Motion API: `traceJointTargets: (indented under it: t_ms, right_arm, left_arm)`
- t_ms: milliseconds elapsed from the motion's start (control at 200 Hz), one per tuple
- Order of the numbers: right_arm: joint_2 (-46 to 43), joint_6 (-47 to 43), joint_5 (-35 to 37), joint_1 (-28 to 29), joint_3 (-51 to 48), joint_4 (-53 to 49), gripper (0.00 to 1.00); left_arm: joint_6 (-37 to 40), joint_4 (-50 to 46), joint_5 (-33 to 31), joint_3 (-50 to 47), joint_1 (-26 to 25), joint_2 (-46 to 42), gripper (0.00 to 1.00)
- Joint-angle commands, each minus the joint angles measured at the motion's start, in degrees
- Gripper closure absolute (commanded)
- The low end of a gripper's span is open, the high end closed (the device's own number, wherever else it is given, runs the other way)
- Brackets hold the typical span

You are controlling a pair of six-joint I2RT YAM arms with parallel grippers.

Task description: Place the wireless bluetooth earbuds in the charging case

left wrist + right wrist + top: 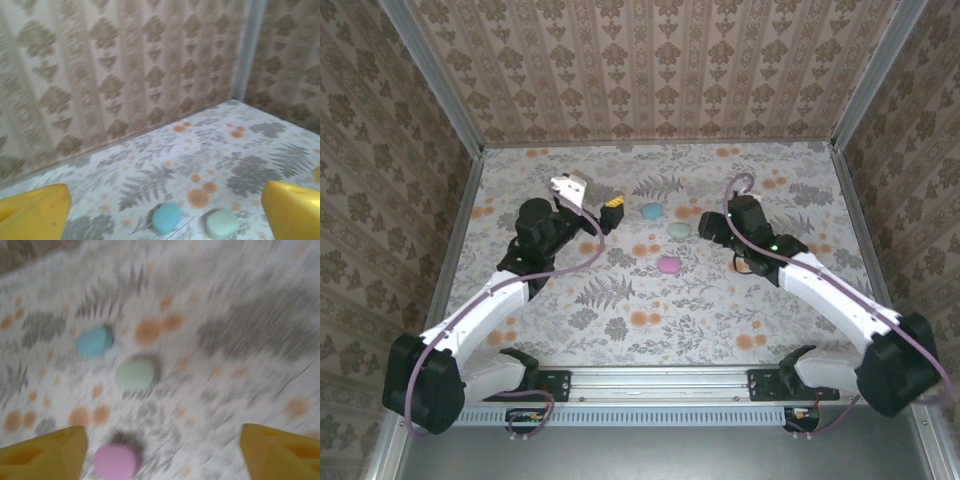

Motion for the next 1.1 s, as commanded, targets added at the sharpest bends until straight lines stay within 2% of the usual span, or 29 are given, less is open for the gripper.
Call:
traceJointTargets:
  t_ms: [0,130,205,280,330,400,500,535,620,715,840,910,970,995,1030,1095]
  right_arm:
    - [-2.5,-10.4,17.7,-3.1,-4.8,2.9,0.07]
    - [-0.5,-15.3,17.7,-10.0,-9.1,9.6,0.06]
    - [2.5,-22.1,13.7,-12.5,-12.8,19.0,0.05]
    - [5.1,-24.3,7.0,-15.0,-11.2,20.2,0.05]
    - [7.3,-27.9,2.7,-15.7,-12.1,25.8,0.05]
    - [10.9,-31.0,0.5,-16.0,-14.7,35.8,0.05]
    - [17.5,-34.5,-3.2,-16.5,-14.6,39.6,0.07]
    - [17.2,-35.1,-5.1,-16.6,-13.7,36.8,0.08]
    - [15.4,-39.5,-10.7,-16.9,-17.3,42.1,0.08]
    - [14.2,-41.7,-14.7,-18.2,-24.4,55.8,0.06]
    - [13.3,-38.0,-16.5,-21.7,-27.4,60.2,0.05]
    - [15.6,-35.5,-19.0,-24.5,-28.7,64.4,0.05]
    - [21.9,-34.0,-21.1,-25.9,-30.6,76.5,0.06]
    - [20.1,-33.4,-19.3,-26.1,-30.2,73.7,0.05]
    - [18.0,-32.2,-15.9,-26.1,-27.9,64.5,0.06]
    - [20.2,-31.8,-13.7,-25.8,-26.9,66.7,0.04]
  left_arm:
    - [-4.8,-4.8,-8.1,-1.2,4.8,0.0,0.00]
    - [-6.8,-7.3,-13.7,-4.5,10.4,-0.6,0.00]
    - [-8.1,-8.1,-17.0,-6.5,14.1,-0.8,0.00]
    - [-7.5,-10.6,-19.8,-7.0,17.4,-0.3,0.00]
    - [-6.3,-12.8,-21.3,-6.7,19.4,0.6,0.00]
    - [-4.7,-14.4,-22.7,-6.5,21.8,1.6,0.00]
    - [-2.2,-13.3,-22.7,-7.1,23.9,2.9,0.00]
    - [-0.9,-12.5,-22.3,-7.2,24.3,3.9,0.00]
    - [0.5,-10.9,-21.4,-7.4,25.1,6.3,0.00]
    - [1.5,-4.1,-19.7,-9.6,26.1,8.9,0.00]
    - [3.0,7.3,-18.1,-13.0,26.6,12.0,0.00]
    - [3.3,7.5,-16.9,-12.8,26.7,13.1,0.00]
    - [3.6,10.7,-15.4,-14.4,26.8,14.4,0.00]
    - [3.7,12.9,-14.9,-15.4,26.7,15.2,0.00]
    - [4.0,16.1,-14.3,-16.8,26.7,16.3,0.00]
    - [4.8,23.5,-12.3,-19.6,26.7,19.5,0.00]
